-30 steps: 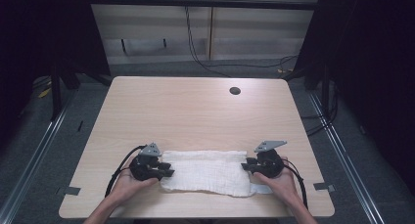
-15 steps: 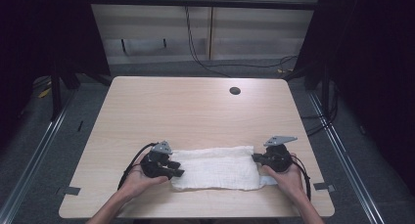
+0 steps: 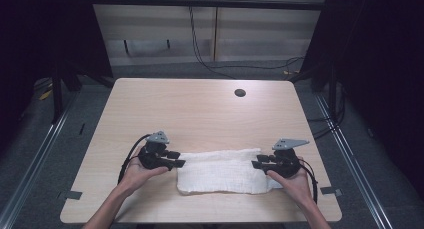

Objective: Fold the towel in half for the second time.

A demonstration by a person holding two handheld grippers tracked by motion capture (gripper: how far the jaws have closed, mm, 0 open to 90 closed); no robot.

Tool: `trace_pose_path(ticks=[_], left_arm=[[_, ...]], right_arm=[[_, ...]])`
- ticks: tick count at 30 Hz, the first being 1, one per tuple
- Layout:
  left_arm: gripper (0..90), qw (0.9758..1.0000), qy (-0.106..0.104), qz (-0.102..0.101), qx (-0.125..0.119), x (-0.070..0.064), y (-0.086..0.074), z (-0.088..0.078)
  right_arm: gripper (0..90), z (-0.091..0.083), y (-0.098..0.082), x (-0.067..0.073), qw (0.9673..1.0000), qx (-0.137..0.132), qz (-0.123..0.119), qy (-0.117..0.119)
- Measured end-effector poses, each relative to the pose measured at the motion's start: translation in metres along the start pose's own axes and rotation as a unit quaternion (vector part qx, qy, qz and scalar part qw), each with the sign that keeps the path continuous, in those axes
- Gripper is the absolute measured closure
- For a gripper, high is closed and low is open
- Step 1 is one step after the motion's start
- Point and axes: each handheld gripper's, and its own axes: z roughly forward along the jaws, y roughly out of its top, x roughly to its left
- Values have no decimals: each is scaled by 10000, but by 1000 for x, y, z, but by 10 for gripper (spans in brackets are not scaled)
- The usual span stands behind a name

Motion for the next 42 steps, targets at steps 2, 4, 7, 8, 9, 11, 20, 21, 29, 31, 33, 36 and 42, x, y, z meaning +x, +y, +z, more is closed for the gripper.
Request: trace_pose_path(ticks=[2, 4, 7, 8, 9, 11, 20, 21, 29, 31, 33, 36, 42], left_arm=[[590, 9995, 304, 21, 49, 2, 0, -1], [589, 9997, 246, 23, 58, 2, 0, -2], [574, 9996, 294, 0, 42, 3, 2, -4], [570, 9993, 368, 12, 80, 4, 4, -4], [571, 9991, 419, 13, 105, 5, 7, -5], [576, 9989, 469, 12, 91, 7, 14, -8], [595, 9989, 398, -226, -83, 18, 22, -5], [598, 9988, 424, -257, -37, 19, 22, -3], [569, 9990, 396, -209, -44, 21, 19, -3], [561, 9989, 397, -240, -80, 23, 18, -5], [554, 9987, 427, -266, -99, 24, 18, -6], [551, 9987, 422, -289, -84, 27, 16, -6], [534, 9987, 418, -299, -56, 28, 13, -6]], right_arm=[[658, 3, 2, 5, 10000, -20, 24, -35], [658, 5, 4, 11, 10000, -2, -6, 37], [653, 10, 8, 22, 9995, -17, -172, 265], [650, 13, 10, 26, 9993, 18, -224, 295], [647, 16, 11, 30, 9990, 78, -264, 357], [645, 23, 12, 39, 9984, 119, -309, 466], [650, 49, 31, 72, 9930, 291, -611, 969], [649, 52, 34, 75, 9920, 302, -643, 1040], [605, 75, 56, 104, 9842, 293, -958, 1460], [610, 81, 60, 112, 9818, 305, -1055, 1550], [616, 87, 64, 119, 9798, 353, -1124, 1613], [607, 98, 67, 128, 9762, 402, -1173, 1779], [577, 115, 72, 143, 9714, 500, -1281, 1938]])
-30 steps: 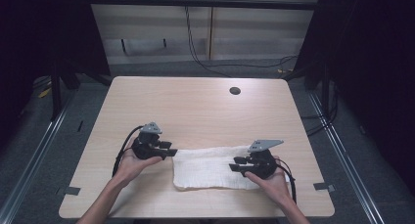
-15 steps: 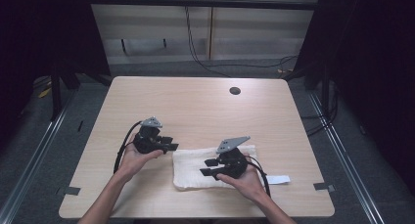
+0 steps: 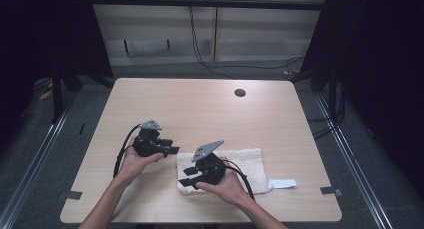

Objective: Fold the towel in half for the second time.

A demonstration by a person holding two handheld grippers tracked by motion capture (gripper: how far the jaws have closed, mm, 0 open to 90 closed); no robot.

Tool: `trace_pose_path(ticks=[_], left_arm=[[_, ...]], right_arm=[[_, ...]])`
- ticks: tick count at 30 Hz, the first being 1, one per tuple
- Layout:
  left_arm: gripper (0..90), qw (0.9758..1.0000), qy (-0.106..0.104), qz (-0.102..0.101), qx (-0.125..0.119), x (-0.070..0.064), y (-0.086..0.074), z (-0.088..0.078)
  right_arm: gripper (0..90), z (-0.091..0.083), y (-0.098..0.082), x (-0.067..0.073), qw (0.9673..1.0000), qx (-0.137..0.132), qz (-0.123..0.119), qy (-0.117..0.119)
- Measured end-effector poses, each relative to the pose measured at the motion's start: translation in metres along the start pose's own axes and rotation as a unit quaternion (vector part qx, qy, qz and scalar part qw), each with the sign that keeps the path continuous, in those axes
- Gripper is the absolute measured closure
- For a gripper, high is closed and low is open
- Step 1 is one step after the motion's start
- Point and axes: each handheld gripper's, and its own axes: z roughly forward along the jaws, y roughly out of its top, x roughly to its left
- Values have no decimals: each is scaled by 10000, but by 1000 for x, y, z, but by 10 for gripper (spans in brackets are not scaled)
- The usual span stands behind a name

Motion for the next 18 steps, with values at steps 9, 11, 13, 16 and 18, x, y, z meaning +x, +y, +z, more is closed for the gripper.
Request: trace_pose_path(ticks=[9, 11, 13, 16, 18], left_arm=[[525, 9999, 98, -127, -6, 8, -4, -1], [524, 9998, 135, -151, 8, 10, -6, -1], [522, 9998, 131, -149, 52, 12, -7, 0], [518, 9997, 162, -171, 60, 12, -7, 1], [512, 9997, 187, -159, 87, 11, -7, 2]], right_arm=[[621, 23, -1, 3, 9997, 195, -85, 134], [622, 27, -3, 4, 9997, 217, -65, 131], [604, 28, -4, 5, 9995, 289, -65, 94], [599, 29, -7, 6, 9994, 310, -55, 106], [600, 30, -8, 8, 9992, 370, -145, 9]])
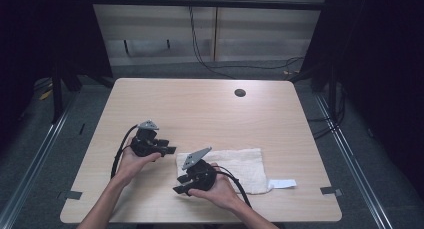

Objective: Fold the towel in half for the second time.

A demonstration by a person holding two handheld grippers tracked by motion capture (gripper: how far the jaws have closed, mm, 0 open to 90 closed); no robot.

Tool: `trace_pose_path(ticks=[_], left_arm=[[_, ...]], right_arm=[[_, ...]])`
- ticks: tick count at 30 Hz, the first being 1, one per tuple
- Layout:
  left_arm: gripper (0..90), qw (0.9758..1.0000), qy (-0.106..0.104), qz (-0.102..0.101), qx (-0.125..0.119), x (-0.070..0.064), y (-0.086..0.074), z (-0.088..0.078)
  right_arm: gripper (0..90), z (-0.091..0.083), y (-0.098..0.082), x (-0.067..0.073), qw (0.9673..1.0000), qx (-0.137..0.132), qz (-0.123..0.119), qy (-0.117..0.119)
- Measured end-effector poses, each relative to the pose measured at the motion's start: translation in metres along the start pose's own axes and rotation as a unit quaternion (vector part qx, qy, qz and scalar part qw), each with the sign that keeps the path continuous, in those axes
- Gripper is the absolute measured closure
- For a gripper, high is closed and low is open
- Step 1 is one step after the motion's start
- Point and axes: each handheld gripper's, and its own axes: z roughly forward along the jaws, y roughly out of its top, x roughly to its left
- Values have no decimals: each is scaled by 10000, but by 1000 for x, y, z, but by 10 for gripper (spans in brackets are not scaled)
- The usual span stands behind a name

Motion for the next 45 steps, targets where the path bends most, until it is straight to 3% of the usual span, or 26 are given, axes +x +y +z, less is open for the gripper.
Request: trace_pose_path(ticks=[3, 7, 11, 16, 19, 21, 27, 30, 32, 35, 37, 41, 45], left_arm=[[509, 10000, -13, -1, 41, 1, -1, 1], [504, 10000, -12, -20, 63, 2, -1, 2], [502, 10000, 11, -32, 48, 2, 0, 5], [501, 9998, -40, 21, 194, 1, 0, 10], [497, 9997, -86, 15, 215, 0, -1, 13], [492, 9997, -98, 12, 229, -2, -1, 15], [478, 9983, -299, 186, 463, -11, -3, 27], [580, 9982, -352, 345, 344, -13, -4, 29], [599, 9982, -414, 247, 370, -12, -4, 31], [631, 9960, -567, 451, 517, -18, -4, 31], [651, 9959, -471, 532, 553, -21, -4, 31], [819, 9935, -737, 649, 571, -25, -8, 32], [850, 9942, -815, 438, 545, -19, -6, 32]], right_arm=[[599, 0, 0, 0, 10000, -4, -29, -43], [662, -8, 0, 3, 9999, 86, -97, -87], [649, -2, -5, 5, 9994, 307, -133, -121], [655, 7, -5, 8, 9990, 296, -274, -195], [784, 6, -6, 10, 9983, 328, -282, -388], [833, 5, -8, 7, 9987, 285, -202, -371], [850, 4, -15, 6, 9994, 30, -67, -334], [851, 3, -15, 5, 9995, 48, -54, -323], [851, 3, -15, 5, 9995, 51, -85, -309], [851, 4, -14, 6, 9995, 48, -21, -326], [852, 4, -14, 6, 9995, 88, 2, -319], [857, 4, -13, 5, 9995, 99, -13, -316], [864, 4, -12, 4, 9995, 114, -16, -296]])
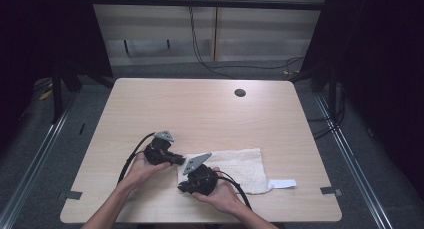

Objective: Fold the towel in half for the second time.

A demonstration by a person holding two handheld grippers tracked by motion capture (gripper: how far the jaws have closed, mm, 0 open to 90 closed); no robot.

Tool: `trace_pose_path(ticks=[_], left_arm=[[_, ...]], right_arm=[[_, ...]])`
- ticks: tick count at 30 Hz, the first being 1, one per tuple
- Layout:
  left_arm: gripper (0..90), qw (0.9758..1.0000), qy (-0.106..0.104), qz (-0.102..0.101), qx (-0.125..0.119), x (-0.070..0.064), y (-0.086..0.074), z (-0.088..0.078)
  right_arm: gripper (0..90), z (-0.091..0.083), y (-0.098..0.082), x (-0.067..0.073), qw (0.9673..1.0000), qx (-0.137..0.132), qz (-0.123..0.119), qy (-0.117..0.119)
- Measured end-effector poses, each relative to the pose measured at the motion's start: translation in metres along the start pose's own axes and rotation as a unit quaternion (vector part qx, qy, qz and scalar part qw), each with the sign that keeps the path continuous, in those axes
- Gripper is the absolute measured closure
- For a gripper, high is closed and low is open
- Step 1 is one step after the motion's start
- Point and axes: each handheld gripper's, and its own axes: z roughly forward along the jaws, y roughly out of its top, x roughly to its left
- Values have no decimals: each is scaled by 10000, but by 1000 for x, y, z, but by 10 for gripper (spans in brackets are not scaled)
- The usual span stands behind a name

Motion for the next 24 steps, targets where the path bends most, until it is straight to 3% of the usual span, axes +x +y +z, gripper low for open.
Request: trace_pose_path(ticks=[3, 5, 12, 19, 24], left_arm=[[853, 9996, -61, -171, -234, 3, 2, -5], [852, 9995, -5, -175, -281, 3, 4, -10], [850, 9977, -137, -365, -557, 3, 6, -23], [849, 9970, -202, -396, -636, -2, 7, -33], [848, 9975, -308, -324, -550, -4, 7, -38]], right_arm=[[865, -2, 0, -1, 10000, -34, -28, -20], [865, -5, 2, -2, 9999, -107, 67, -10], [866, -18, 9, 1, 9993, -354, 146, 9], [866, -25, 15, 8, 9988, -489, 75, -52], [868, -28, 18, 7, 9982, -577, 161, 52]])
